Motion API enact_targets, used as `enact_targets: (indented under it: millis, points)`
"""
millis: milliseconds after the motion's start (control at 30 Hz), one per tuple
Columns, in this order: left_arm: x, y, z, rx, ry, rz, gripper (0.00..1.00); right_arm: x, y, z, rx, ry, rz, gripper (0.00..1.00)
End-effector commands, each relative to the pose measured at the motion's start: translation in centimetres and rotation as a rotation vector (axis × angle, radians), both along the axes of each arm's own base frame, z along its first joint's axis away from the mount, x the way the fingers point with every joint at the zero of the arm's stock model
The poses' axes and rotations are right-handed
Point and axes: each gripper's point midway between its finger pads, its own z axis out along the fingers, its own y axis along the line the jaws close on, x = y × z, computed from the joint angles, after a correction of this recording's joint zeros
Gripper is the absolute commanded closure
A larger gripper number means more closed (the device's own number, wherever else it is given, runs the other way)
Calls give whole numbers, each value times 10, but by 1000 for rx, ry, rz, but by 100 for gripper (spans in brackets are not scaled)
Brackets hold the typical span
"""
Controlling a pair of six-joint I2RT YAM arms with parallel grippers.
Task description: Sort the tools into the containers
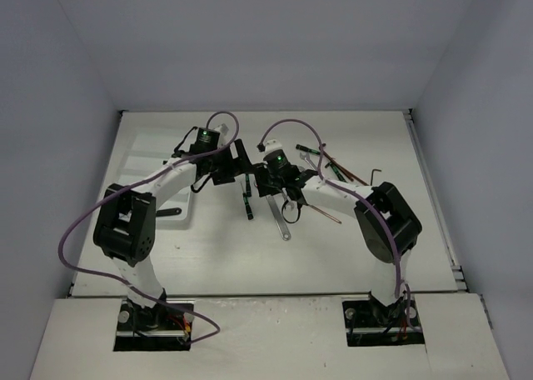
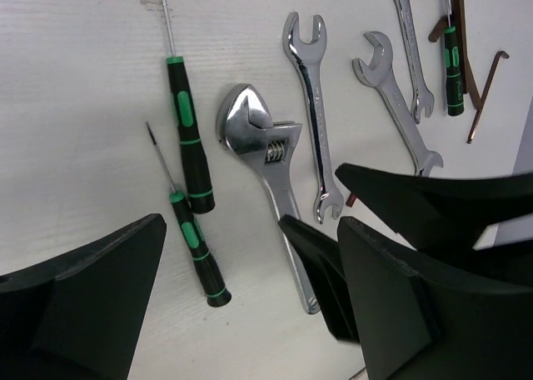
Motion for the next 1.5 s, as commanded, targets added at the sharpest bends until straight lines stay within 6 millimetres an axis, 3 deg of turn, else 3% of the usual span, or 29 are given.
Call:
enact_targets:
  millis: [0, 333, 700, 967, 1467]
  points:
    - [-5, 27, 41, 81, -127, 51, 18, 7, 1, 2, -38, -9, -18, 43]
    - [-28, 48, 48, 163, -146, 47, 18, -9, -1, -32, -117, 114, 28, 41]
    - [-40, 54, 53, 187, -150, 30, 18, -23, -3, -61, -175, 247, 52, 46]
    - [-48, 60, 60, 209, -160, 15, 18, -51, -11, -83, -223, 411, 72, 49]
    - [-81, 94, 88, 328, -225, 25, 18, -71, -29, -108, -377, 615, 69, 49]
